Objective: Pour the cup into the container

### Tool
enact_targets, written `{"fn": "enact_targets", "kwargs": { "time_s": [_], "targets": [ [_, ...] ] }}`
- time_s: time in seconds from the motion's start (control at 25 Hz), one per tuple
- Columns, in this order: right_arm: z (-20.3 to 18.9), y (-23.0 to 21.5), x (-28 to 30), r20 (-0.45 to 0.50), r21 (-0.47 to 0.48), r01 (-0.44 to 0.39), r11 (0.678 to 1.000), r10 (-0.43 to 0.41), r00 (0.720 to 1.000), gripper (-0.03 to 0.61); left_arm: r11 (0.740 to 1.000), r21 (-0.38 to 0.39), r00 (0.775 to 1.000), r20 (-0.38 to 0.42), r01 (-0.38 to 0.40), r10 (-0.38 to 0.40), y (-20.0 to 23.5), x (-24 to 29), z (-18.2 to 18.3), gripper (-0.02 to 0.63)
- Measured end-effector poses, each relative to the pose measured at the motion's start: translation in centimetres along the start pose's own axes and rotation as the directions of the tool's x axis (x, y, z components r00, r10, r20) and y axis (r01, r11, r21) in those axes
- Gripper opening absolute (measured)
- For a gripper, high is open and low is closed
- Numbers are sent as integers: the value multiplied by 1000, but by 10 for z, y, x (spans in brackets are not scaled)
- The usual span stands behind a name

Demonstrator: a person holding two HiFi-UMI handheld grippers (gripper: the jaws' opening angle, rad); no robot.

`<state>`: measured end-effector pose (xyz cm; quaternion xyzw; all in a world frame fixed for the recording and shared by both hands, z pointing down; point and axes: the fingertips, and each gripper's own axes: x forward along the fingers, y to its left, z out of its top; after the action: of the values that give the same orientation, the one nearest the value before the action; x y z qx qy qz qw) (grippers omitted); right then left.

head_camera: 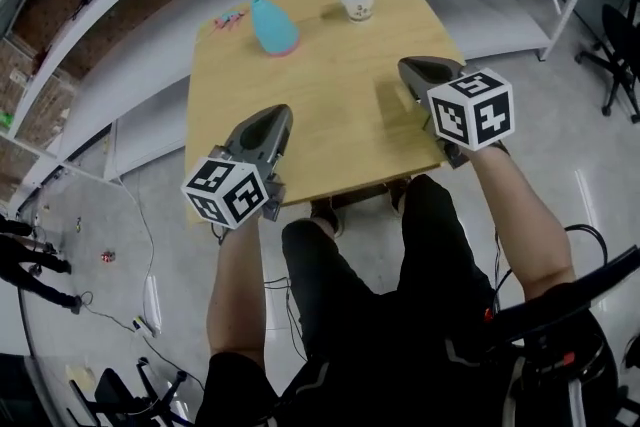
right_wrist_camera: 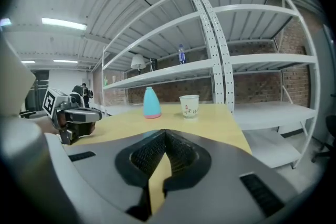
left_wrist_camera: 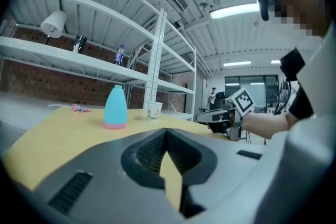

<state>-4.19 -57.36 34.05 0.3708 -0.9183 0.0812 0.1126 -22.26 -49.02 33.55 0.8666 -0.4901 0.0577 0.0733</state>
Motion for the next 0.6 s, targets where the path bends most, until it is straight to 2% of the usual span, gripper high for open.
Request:
{"fn": "enact_targets", "kwargs": {
  "time_s": [0.08, 0.2, 0.44, 0.6],
  "targets": [
    [-4, 25, -45, 22, -7, -6, 1000, 7, 1000, 2, 1000, -25, 999, 27, -16, 16, -35, -33, 0, -2],
    [-7, 66, -127, 53, -36, -9, 999, 10, 999, 2, 1000, -3, 998, 58, -30, 30, -104, -89, 4, -2],
    [-27, 161, -297, 126, -55, 2, 998, 5, 992, 2, 1000, -14, 991, 130, -28, 30, -243, -218, 7, -2],
    [-65, 219, -395, 114, -52, -7, 999, 12, 993, 3, 999, -14, 995, 98, -29, 30, -332, -295, -20, -2]
  ]
}}
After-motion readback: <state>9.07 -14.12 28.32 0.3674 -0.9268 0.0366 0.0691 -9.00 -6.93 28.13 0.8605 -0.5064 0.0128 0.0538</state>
